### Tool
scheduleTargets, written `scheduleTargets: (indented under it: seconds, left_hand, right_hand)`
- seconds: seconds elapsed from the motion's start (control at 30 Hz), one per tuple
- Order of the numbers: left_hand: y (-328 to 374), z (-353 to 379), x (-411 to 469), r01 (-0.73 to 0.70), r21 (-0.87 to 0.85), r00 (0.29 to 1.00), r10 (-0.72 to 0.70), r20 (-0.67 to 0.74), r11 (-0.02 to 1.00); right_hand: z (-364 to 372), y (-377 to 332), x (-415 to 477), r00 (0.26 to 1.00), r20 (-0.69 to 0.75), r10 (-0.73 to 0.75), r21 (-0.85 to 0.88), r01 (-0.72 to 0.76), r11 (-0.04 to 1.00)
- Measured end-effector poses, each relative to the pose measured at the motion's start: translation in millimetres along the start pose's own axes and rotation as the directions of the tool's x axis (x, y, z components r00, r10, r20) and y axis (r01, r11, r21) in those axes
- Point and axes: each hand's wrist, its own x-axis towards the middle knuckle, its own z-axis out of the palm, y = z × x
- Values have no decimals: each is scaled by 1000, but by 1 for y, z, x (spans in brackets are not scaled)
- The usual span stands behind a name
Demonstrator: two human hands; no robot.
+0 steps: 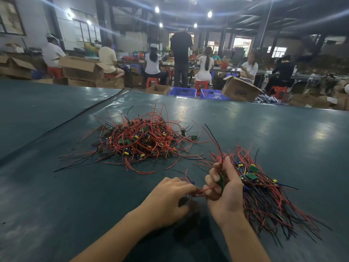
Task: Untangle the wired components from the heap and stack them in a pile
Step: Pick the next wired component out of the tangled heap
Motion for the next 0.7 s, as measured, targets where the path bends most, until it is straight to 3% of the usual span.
scheduleTargets:
  seconds: [0.27,0.5,0.63,0.7]
  left_hand:
    - [-13,-11,-1,20,134,997,-9,-80,991]
    - [-36,-15,-3,288,159,956,-275,-102,944]
    - [-47,-12,-9,472,350,875,-478,-74,809]
    - [-48,-12,-10,510,331,856,-507,-103,794]
  right_hand:
    - [-1,5,2,999,-19,-29,28,30,999]
    - [-2,2,4,997,-57,-51,29,53,998]
    - [-2,3,4,995,-72,-74,-57,70,996]
    - [-3,5,5,993,-71,-91,-121,82,989]
